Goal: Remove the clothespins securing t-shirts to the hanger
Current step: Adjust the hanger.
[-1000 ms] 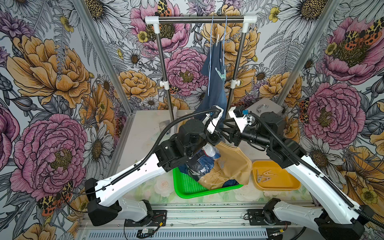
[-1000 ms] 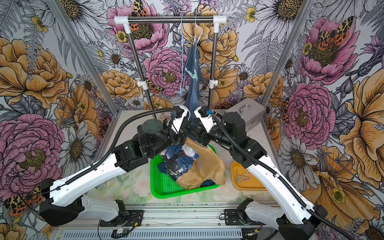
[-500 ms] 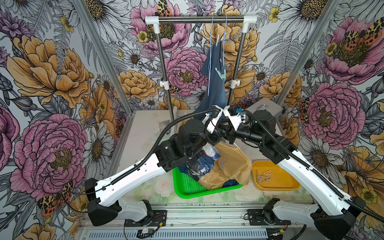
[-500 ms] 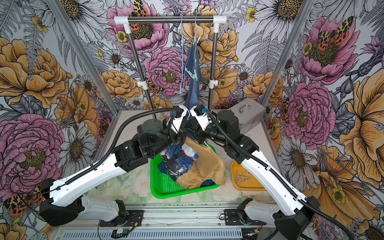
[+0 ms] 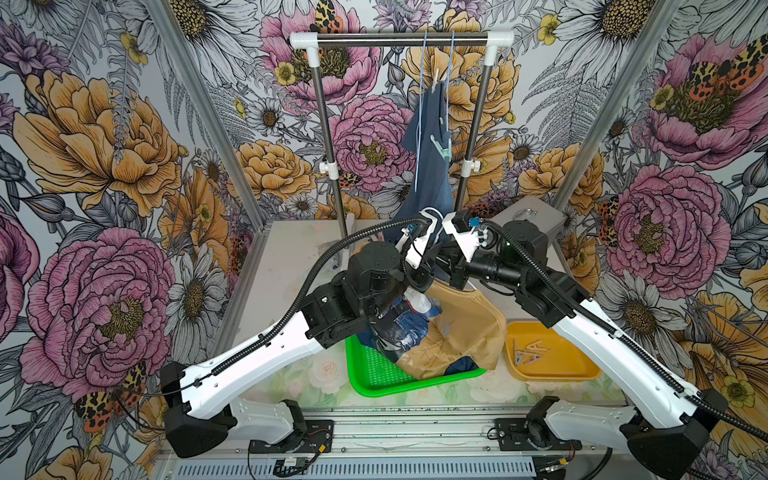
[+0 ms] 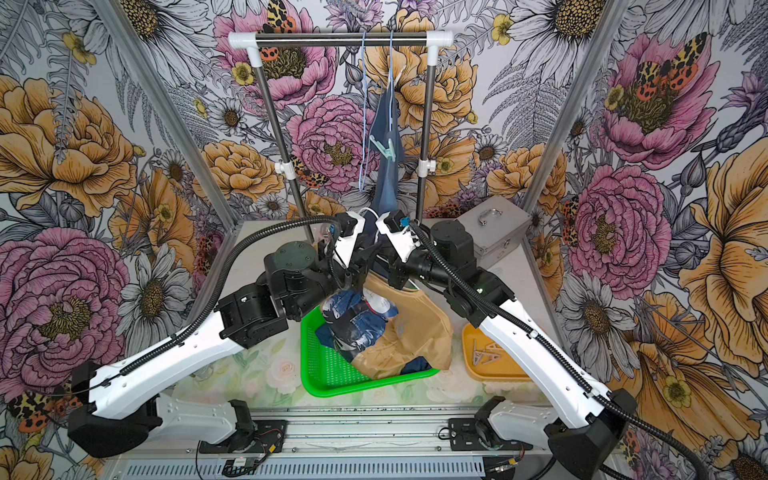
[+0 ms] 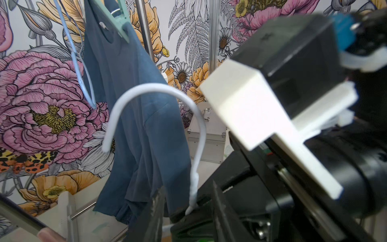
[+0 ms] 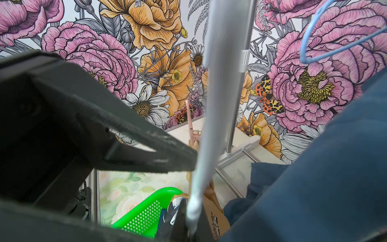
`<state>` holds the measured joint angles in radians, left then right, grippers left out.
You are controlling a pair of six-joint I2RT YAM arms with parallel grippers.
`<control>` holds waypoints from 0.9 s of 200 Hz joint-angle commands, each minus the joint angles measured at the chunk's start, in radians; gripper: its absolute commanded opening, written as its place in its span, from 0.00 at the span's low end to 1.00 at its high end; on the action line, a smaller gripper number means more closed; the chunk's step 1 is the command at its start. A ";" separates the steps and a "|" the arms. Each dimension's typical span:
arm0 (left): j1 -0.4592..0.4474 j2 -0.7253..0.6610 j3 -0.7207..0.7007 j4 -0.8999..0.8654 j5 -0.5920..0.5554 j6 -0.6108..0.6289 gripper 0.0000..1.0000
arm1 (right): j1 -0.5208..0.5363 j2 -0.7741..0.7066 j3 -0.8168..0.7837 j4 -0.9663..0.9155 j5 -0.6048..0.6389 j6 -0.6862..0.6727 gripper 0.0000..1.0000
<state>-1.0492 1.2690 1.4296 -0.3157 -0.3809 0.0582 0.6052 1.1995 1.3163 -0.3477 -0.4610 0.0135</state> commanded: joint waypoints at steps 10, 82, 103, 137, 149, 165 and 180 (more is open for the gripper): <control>0.021 -0.107 -0.074 -0.002 0.027 0.008 0.50 | -0.029 -0.014 0.021 0.051 -0.025 -0.016 0.00; 0.342 -0.445 -0.156 -0.156 0.330 0.025 0.64 | -0.068 0.131 0.459 -0.370 -0.190 -0.187 0.00; 0.434 -0.494 -0.155 -0.200 0.422 0.039 0.66 | -0.069 0.142 0.550 -0.432 -0.202 -0.211 0.00; 0.501 -0.530 -0.165 -0.228 0.520 0.056 0.67 | -0.069 0.119 0.543 -0.470 -0.222 -0.231 0.00; 0.504 -0.551 -0.191 -0.227 0.544 0.082 0.68 | -0.069 0.094 0.478 -0.469 -0.225 -0.253 0.00; 0.507 -0.576 -0.240 -0.233 0.570 0.126 0.69 | -0.060 0.056 0.371 -0.466 -0.203 -0.294 0.00; 0.512 -0.586 -0.276 -0.265 0.637 0.184 0.71 | -0.052 0.029 0.277 -0.467 -0.192 -0.339 0.00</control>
<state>-0.5507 0.7048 1.2003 -0.5117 0.1314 0.1429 0.5438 1.2610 1.7042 -0.7856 -0.6556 -0.2379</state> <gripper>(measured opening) 0.702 0.060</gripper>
